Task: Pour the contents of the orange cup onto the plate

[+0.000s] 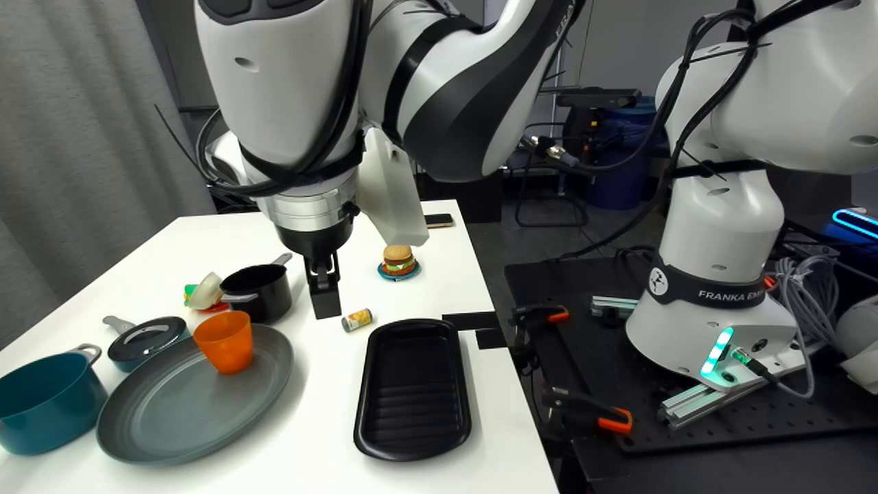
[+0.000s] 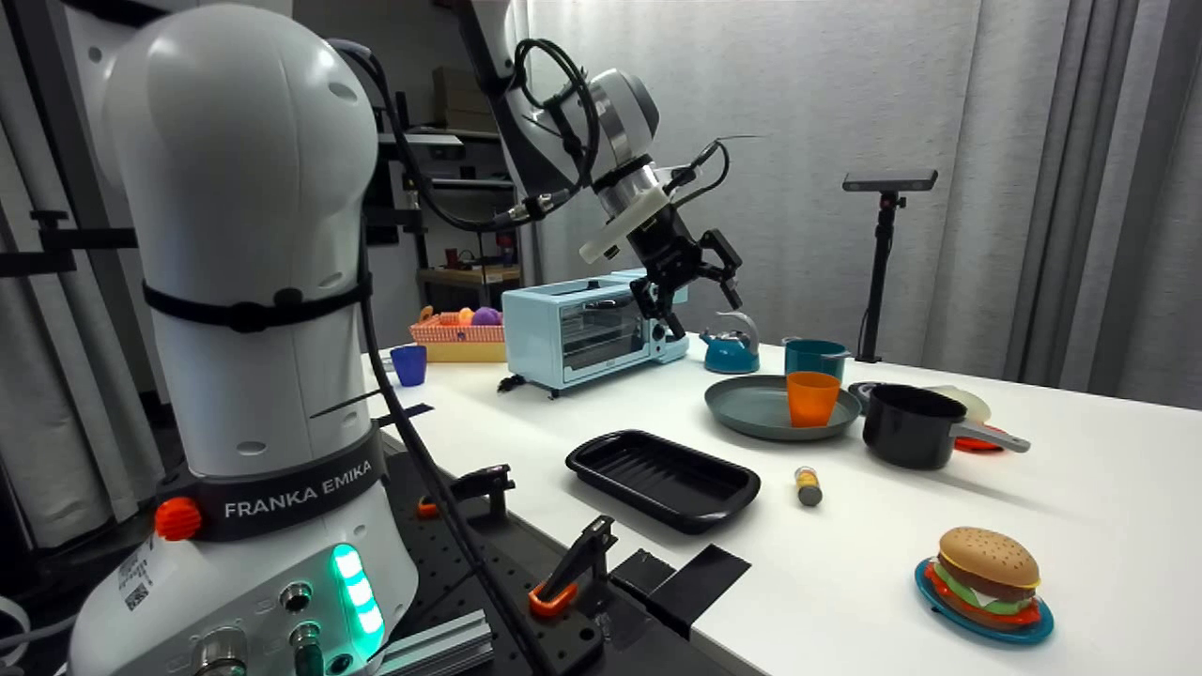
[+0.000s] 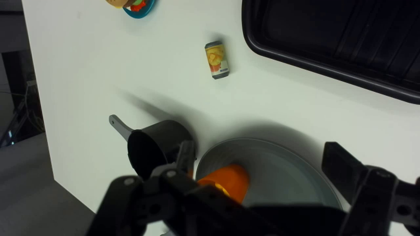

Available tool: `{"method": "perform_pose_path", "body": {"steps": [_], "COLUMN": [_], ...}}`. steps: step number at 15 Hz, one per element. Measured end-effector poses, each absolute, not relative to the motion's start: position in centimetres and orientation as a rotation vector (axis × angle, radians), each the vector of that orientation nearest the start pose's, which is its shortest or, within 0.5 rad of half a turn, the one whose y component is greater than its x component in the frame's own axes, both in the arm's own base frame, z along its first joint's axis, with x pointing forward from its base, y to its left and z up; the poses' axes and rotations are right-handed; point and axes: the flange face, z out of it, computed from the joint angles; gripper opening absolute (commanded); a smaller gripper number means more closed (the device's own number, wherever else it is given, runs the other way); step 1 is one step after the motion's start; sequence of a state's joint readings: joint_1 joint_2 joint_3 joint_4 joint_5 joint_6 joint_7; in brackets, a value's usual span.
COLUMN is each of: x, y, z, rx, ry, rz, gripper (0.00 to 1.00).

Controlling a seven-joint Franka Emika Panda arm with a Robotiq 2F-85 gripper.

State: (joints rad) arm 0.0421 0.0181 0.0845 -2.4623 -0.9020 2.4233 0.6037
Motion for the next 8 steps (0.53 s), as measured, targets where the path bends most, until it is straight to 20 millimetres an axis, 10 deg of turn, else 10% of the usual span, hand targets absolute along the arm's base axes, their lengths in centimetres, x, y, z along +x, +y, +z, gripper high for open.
{"method": "perform_pose_path", "body": {"steps": [8], "x": [47.08], "y": [6.05], "z": [27.92], "rx": [2.649], "ry": [0.285], "rz": [0.183], "gripper": [1.0]}}
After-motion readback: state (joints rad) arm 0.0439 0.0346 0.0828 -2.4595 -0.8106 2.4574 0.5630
